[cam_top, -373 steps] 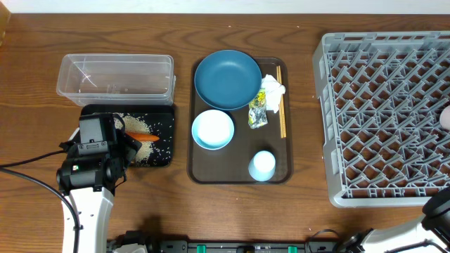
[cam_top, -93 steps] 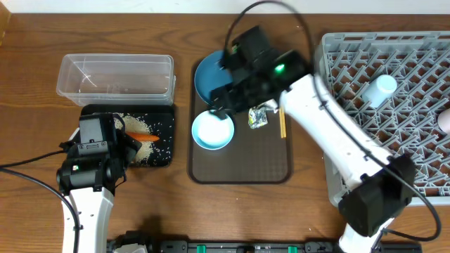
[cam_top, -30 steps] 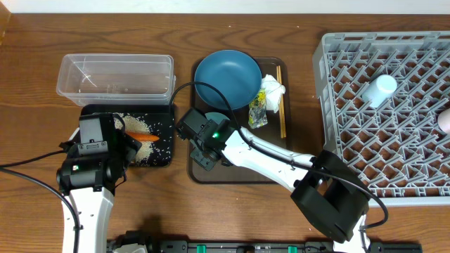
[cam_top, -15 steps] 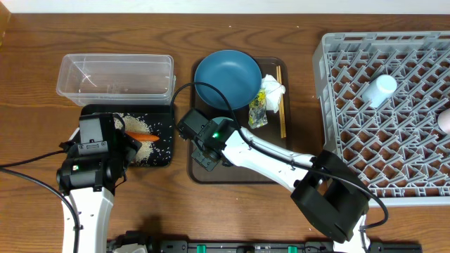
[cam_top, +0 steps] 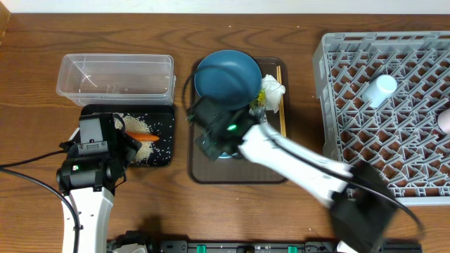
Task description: Sort waste into correct bins and load items into the dishwasher rack
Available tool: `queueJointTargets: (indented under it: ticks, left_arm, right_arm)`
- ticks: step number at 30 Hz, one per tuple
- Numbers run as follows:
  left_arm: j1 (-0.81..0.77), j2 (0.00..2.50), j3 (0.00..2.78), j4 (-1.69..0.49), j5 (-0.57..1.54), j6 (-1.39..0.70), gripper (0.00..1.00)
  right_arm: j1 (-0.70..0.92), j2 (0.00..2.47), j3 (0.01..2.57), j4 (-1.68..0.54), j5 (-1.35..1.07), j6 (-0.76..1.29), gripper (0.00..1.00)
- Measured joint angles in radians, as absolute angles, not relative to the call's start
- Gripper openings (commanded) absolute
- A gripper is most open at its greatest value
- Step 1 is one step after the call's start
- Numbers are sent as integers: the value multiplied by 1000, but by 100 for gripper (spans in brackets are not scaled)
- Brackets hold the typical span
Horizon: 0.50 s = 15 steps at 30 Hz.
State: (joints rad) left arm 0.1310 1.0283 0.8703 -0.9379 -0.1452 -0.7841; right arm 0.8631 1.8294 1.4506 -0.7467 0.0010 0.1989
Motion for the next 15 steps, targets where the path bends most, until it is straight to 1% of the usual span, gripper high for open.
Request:
queueJointTargets:
  ticks: [6,10,11,14,15]
  left_arm:
    - [131,1028,870,-938,-145,-784,98]
    - [131,1028,870,-938,-145,-784,98]
    - [131,1028,870,-938,-145,-784,98]
    - [131,1028,870,-937,-145,-784,98]
    - [131,1028,870,-937,-145,-784,98]
  right_arm:
    - [649,1588,1468,-805,-103,210,1]
    - [487,1503,1473,-851,-249,150,1]
    - [462,1496,1473,-864,-282,136,7]
    - [430,1495,1473,-905,-361,99,21]
    - [434,1499,1473,-915,-378,91,29]
